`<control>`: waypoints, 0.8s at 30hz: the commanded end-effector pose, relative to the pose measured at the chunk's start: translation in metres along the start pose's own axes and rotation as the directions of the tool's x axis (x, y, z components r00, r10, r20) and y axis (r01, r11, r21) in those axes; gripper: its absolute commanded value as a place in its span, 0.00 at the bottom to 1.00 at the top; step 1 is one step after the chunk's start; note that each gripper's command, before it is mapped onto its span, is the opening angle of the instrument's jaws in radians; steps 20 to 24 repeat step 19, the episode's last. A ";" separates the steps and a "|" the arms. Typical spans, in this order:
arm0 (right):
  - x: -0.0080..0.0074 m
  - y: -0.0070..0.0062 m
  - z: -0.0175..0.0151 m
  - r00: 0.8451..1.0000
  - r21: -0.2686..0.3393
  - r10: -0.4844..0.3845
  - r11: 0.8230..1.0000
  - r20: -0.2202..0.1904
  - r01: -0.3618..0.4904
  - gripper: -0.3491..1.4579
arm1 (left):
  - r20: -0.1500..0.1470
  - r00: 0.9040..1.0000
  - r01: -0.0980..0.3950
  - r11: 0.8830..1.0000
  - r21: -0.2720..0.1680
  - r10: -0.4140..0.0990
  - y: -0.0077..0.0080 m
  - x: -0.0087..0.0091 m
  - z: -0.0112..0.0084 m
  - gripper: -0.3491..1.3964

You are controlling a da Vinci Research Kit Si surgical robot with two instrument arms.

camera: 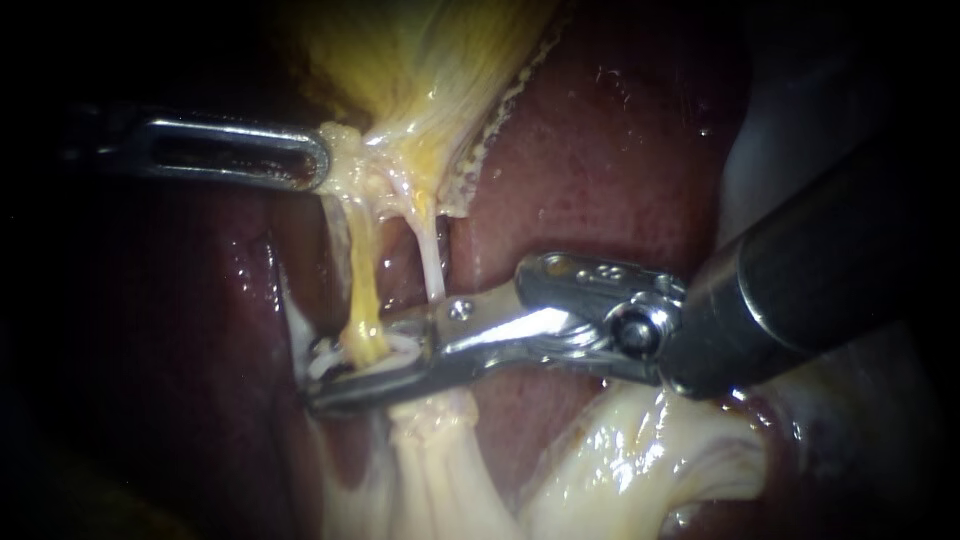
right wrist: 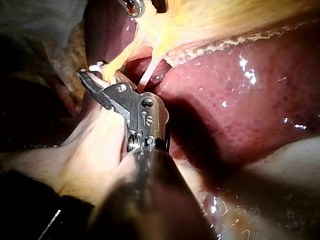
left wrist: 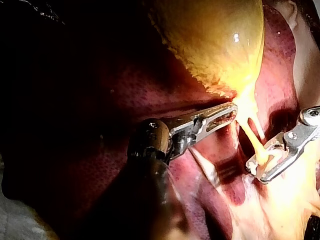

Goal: Clipping second clip left tube

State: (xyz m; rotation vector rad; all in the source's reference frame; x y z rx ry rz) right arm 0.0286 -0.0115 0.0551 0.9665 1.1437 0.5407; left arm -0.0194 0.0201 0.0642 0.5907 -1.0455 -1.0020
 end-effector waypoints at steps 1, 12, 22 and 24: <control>-0.0001 -0.0001 0.0001 1.000 -0.001 0.007 1.000 -0.001 -0.007 0.13 | 0.000 1.000 0.000 1.000 0.000 0.000 0.0000 0.0000 0.0000 0.00; -0.0003 0.0003 -0.0004 0.999 -0.002 0.042 0.999 -0.001 -0.042 0.00 | 0.000 1.000 0.000 1.000 0.000 0.000 0.0000 0.0000 0.0000 0.00; -0.0004 0.0005 -0.0005 0.999 -0.003 0.041 0.999 -0.001 -0.041 0.00 | 0.000 1.000 0.000 1.000 0.000 0.000 0.0000 0.0000 0.0001 0.00; -0.0004 0.0005 -0.0005 0.999 -0.003 0.041 0.999 -0.001 -0.041 0.00 | 0.000 1.000 0.000 1.000 0.000 0.000 0.0000 0.0000 0.0001 0.00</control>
